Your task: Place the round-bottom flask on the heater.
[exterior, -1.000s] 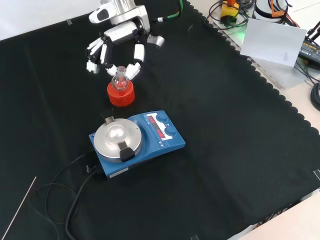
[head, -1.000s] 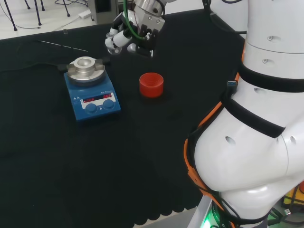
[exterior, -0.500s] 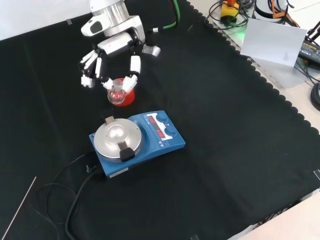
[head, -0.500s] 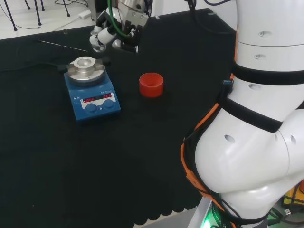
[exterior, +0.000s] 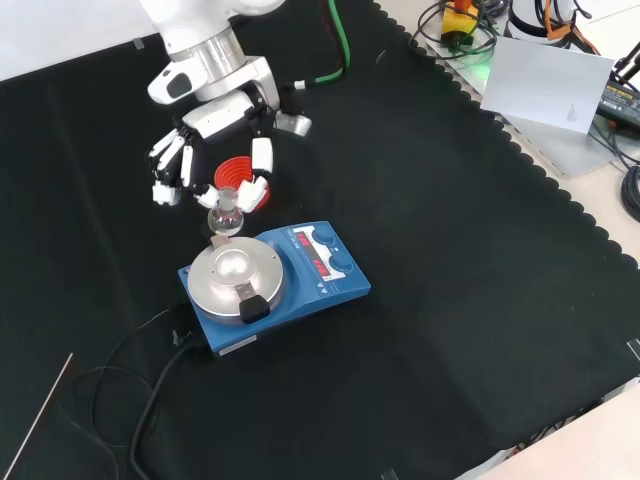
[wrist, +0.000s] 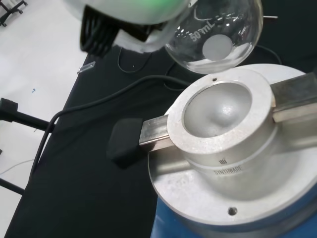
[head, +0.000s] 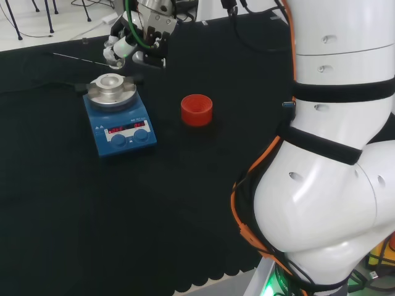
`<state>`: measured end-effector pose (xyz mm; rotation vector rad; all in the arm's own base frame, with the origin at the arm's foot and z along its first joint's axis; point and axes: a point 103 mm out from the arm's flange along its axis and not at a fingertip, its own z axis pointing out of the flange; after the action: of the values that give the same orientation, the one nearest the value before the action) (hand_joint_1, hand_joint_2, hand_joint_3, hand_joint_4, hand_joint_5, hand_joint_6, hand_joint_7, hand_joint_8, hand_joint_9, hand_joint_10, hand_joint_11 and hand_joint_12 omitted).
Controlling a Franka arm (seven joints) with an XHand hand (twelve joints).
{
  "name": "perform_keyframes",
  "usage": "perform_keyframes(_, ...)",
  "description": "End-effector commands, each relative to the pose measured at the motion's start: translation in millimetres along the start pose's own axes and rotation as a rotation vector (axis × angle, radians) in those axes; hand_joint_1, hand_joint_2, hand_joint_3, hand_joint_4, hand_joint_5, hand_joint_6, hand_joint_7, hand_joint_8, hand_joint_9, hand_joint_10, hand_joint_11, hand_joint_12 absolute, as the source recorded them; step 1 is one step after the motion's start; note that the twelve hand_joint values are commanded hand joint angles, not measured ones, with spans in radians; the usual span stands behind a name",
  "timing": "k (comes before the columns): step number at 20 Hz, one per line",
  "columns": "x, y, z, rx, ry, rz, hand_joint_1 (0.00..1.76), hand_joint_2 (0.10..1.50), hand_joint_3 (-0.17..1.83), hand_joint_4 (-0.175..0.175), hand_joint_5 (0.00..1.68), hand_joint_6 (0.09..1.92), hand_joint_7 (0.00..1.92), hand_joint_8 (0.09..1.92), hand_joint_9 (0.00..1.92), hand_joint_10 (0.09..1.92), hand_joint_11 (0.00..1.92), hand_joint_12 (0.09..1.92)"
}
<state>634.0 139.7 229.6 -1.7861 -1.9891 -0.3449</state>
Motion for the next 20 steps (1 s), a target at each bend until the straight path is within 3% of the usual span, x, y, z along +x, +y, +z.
perform_keyframes(1,0,14,13,0.032,-0.004,-0.002,1.12,0.62,0.91,0.043,1.11,1.09,0.35,0.57,0.52,0.58,0.18,1.34)
perform_keyframes(20,0,18,38,0.074,-0.024,0.008,1.12,0.61,0.92,0.040,1.11,1.09,0.35,0.57,0.52,0.58,0.18,1.33)
